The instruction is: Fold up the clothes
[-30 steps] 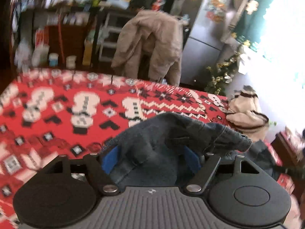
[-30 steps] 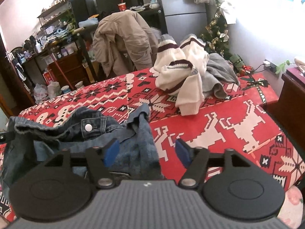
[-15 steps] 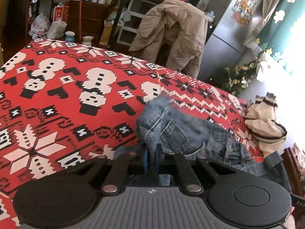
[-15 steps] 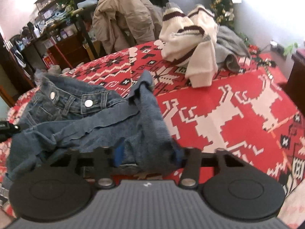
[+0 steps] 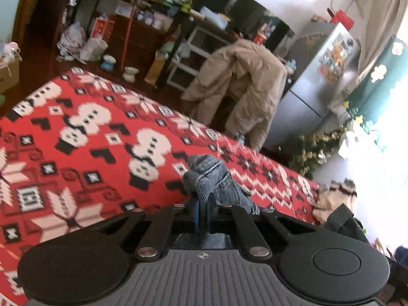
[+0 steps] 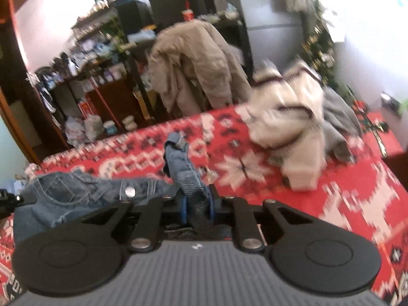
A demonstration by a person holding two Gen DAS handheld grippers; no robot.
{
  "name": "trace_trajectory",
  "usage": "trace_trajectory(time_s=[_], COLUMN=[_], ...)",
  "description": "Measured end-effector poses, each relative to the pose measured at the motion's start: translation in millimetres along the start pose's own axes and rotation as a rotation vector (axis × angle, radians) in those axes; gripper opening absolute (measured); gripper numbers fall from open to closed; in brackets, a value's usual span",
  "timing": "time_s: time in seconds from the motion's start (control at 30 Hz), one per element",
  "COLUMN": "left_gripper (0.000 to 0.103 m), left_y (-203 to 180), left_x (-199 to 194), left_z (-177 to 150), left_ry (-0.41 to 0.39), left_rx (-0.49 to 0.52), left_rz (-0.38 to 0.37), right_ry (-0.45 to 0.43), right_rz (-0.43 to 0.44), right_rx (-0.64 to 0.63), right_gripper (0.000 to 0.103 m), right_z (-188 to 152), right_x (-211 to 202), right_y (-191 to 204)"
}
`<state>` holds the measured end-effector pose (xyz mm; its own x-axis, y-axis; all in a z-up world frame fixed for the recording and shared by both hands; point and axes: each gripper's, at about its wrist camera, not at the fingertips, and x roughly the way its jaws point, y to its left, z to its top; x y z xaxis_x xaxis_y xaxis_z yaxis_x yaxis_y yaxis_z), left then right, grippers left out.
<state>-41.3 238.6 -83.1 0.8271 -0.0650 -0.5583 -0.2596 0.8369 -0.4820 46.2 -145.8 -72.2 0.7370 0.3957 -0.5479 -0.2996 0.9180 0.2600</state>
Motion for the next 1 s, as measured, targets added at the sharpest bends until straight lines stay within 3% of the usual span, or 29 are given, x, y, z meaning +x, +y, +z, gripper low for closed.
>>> trace_trajectory(time_s=[0.1, 0.27, 0.3, 0.33, 0.4, 0.6, 1.0], left_gripper=[0.005, 0.009, 0.013, 0.024, 0.037, 0.042, 0.049], left_y=[7.7, 13.2, 14.8, 16.9, 20.3, 10.2, -26.0], left_x=[7.3, 22.7, 22.5, 23.0, 22.1, 1.3, -45.8], left_z=[1.2, -12.3, -14.7, -16.7, -19.9, -28.9, -51.9], left_ry=[0.005, 0.058, 0.055, 0.063, 0.078, 0.082, 0.065], left_rx=[-0.014, -0.017, -0.023, -0.037, -0.068, -0.014, 0.096], left_rz=[0.012, 0.048, 0.049, 0.032, -0.003, -0.016, -0.036], right_ry=[-0.014, 0.042, 0.053, 0.064, 0.081, 0.09, 0.064], right_rz=[0.022, -0.013, -0.024, -0.035, -0.048, -0.054, -0.034], right_rx=[0.004, -0.016, -0.01, -0.004, 0.016, 0.033, 0.011], right_gripper=[0.016, 0.019, 0.021, 0.026, 0.029, 0.037, 0.041], right_z=[9.0, -1.2, -5.5, -9.9, -17.5, -26.2, -29.5], right_x=[11.4, 31.2, 32.5, 33.8, 33.6, 17.4, -26.4], right_y=[7.2, 8.1, 4.9, 1.7, -6.8, -24.4, -19.1])
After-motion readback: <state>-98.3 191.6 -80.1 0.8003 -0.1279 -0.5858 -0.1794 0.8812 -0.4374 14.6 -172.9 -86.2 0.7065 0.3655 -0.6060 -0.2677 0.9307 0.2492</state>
